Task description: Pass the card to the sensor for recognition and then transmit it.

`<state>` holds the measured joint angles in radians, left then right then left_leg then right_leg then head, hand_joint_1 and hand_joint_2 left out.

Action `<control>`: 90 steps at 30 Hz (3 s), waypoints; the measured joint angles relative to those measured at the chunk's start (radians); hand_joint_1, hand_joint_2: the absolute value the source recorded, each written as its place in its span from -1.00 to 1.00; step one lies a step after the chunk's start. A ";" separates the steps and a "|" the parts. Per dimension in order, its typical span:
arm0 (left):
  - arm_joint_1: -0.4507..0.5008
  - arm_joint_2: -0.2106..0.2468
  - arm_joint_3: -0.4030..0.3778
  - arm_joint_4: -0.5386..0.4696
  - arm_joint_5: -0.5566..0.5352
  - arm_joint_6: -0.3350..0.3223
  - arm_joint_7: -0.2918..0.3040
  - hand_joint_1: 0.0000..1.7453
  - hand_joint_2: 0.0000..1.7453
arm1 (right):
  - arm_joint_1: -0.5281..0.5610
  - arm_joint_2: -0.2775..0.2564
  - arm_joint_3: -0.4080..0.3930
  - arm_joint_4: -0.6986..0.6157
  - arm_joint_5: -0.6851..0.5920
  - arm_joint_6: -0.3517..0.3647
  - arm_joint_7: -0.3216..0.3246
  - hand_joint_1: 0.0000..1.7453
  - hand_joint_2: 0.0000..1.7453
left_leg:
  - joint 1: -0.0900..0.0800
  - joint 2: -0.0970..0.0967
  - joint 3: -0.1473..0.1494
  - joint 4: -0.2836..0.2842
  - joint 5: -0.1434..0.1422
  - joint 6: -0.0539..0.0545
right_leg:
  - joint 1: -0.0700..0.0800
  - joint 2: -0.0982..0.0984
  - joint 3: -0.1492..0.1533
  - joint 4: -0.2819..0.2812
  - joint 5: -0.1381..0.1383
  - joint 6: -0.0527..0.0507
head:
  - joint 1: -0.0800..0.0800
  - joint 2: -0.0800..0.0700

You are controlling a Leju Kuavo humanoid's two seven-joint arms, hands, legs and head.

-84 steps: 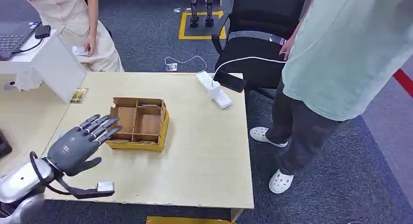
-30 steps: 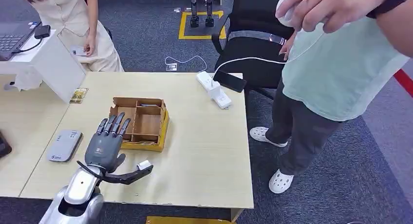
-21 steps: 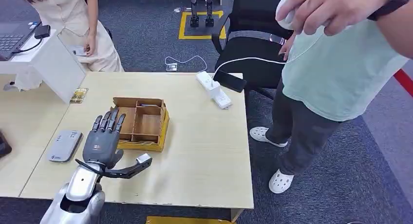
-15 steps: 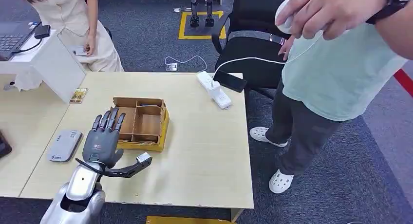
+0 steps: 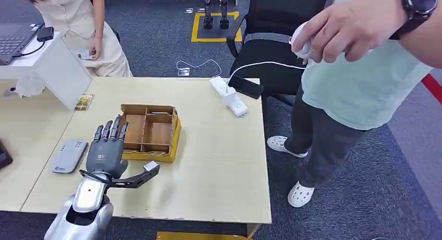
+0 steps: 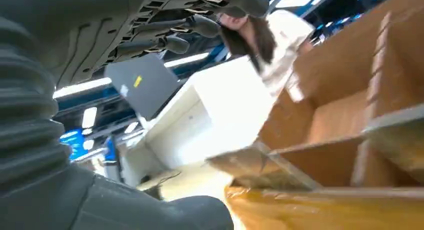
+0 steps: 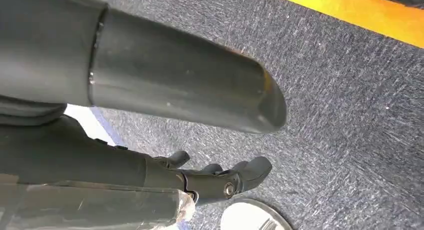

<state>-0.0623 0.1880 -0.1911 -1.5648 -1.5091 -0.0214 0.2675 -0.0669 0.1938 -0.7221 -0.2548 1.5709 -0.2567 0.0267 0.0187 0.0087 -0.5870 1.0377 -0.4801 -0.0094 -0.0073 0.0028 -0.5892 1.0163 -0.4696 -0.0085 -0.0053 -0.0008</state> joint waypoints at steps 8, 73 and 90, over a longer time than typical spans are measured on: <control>-0.012 0.033 -0.011 0.047 0.000 -0.010 0.012 -1.00 1.00 | -0.002 0.003 0.000 -0.001 0.000 -0.003 -0.009 -1.00 -1.00 | 0.000 0.000 0.000 0.000 0.000 0.000 | 0.000 0.000 0.000 0.000 0.000 0.000 | 0.000 0.000; -0.018 -0.038 0.069 0.092 0.000 0.001 -0.237 0.62 1.00 | 0.000 0.003 -0.006 -0.004 0.000 -0.004 -0.012 -1.00 -1.00 | 0.000 0.000 0.000 0.000 0.000 0.000 | 0.000 0.000 0.000 0.000 0.000 0.000 | 0.000 0.000; -0.019 -0.020 0.071 0.092 0.000 0.009 -0.138 1.00 1.00 | 0.001 0.003 -0.006 -0.004 0.000 -0.003 -0.012 -1.00 -1.00 | 0.000 0.000 0.000 0.000 0.000 0.000 | 0.000 0.000 0.000 0.000 0.000 0.000 | 0.000 0.000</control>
<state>-0.0816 0.1678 -0.1205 -1.4733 -1.5091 -0.0122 0.1293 -0.0663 0.1972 -0.7282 -0.2586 1.5709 -0.2598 0.0149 0.0188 0.0088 -0.5873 1.0376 -0.4802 -0.0094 -0.0072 0.0030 -0.5897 1.0164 -0.4699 -0.0081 -0.0050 -0.0008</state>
